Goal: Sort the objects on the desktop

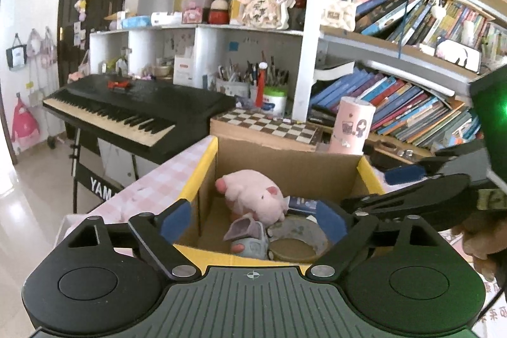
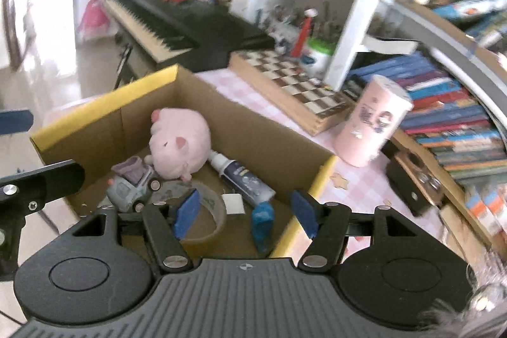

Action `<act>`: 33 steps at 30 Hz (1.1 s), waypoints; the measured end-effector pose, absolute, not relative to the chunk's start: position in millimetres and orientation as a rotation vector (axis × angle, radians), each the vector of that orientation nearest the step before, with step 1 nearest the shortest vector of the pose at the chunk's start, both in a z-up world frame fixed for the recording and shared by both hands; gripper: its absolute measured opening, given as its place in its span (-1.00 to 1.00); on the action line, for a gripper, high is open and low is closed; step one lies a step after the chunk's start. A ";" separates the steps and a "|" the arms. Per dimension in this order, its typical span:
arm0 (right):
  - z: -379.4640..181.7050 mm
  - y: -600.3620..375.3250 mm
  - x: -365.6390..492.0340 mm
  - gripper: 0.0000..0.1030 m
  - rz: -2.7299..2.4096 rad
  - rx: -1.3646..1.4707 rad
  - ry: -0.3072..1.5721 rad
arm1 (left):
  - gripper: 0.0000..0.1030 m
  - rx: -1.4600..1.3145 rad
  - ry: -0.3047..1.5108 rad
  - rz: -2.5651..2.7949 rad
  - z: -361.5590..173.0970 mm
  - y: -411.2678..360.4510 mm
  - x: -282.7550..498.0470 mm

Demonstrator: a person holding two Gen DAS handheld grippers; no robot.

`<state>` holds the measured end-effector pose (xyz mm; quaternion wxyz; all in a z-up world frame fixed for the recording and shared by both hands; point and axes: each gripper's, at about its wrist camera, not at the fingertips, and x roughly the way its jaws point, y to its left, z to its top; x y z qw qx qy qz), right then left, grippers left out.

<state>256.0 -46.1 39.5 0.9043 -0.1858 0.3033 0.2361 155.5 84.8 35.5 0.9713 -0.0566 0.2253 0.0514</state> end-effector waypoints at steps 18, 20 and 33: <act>43.2 -116.1 134.1 0.35 0.212 -0.118 0.549 | 0.91 -0.086 0.432 0.027 36.9 67.7 75.8; 40.1 -119.5 120.3 0.35 0.197 -0.102 0.557 | 0.92 -0.077 0.435 0.020 35.3 65.4 67.8; 19.1 -135.0 48.1 0.36 0.073 -0.013 0.559 | 0.96 -0.018 0.428 0.038 23.6 55.1 23.8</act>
